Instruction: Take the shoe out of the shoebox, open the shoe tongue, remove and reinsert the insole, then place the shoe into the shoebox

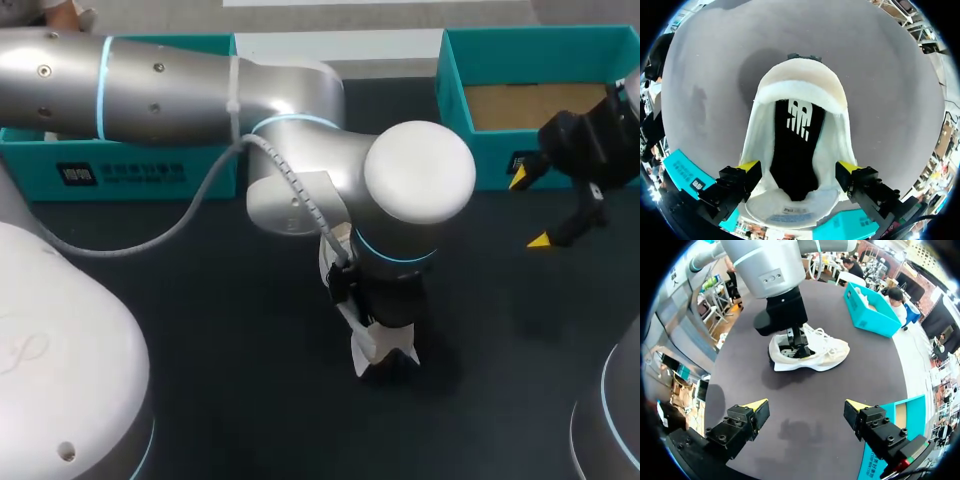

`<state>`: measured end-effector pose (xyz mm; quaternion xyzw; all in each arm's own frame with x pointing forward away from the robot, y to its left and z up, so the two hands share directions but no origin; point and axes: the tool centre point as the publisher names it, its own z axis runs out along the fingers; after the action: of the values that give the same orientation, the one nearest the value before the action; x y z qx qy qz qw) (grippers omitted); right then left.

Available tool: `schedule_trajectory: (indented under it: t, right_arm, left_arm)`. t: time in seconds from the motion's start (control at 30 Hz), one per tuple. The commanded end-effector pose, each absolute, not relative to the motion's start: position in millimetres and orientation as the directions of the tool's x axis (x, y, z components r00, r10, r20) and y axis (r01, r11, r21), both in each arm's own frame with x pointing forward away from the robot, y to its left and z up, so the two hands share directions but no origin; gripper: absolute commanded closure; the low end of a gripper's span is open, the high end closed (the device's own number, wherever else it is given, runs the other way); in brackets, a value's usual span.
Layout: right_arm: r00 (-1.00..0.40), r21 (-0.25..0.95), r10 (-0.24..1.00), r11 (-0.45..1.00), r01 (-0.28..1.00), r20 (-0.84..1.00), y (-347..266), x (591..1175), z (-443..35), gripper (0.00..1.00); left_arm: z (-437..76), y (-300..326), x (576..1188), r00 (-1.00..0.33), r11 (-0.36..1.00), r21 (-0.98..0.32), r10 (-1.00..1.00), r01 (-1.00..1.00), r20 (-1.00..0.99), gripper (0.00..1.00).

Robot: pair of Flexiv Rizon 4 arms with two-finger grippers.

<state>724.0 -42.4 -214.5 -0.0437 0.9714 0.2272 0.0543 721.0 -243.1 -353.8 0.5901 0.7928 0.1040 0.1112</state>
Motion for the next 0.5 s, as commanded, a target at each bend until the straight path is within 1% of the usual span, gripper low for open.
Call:
schedule_trajectory:
  t: [0.03, 0.33, 0.5]
  right_arm:
    - [-0.99, 0.434, -0.06, 0.895, -0.108, -0.125, -41.9, 724.4, -215.1, 0.0]
    - [-0.99, 0.434, -0.06, 0.895, -0.108, -0.125, -41.9, 724.4, -215.1, 0.0]
    - [-0.99, 0.434, -0.06, 0.895, -0.108, -0.125, -41.9, 724.4, -215.1, 0.0]
  left_arm:
    - [-348.4, -238.4, 719.0, -0.27, 0.278, 0.296, 0.961, 0.914, -0.069, 0.0]
    - [-328.9, -242.8, 716.6, -0.252, 0.272, 0.296, 0.962, 0.916, -0.104, 0.0]
    - [-315.8, -243.4, 726.0, -0.259, 0.287, 0.298, 0.957, 0.91, -0.129, 0.0]
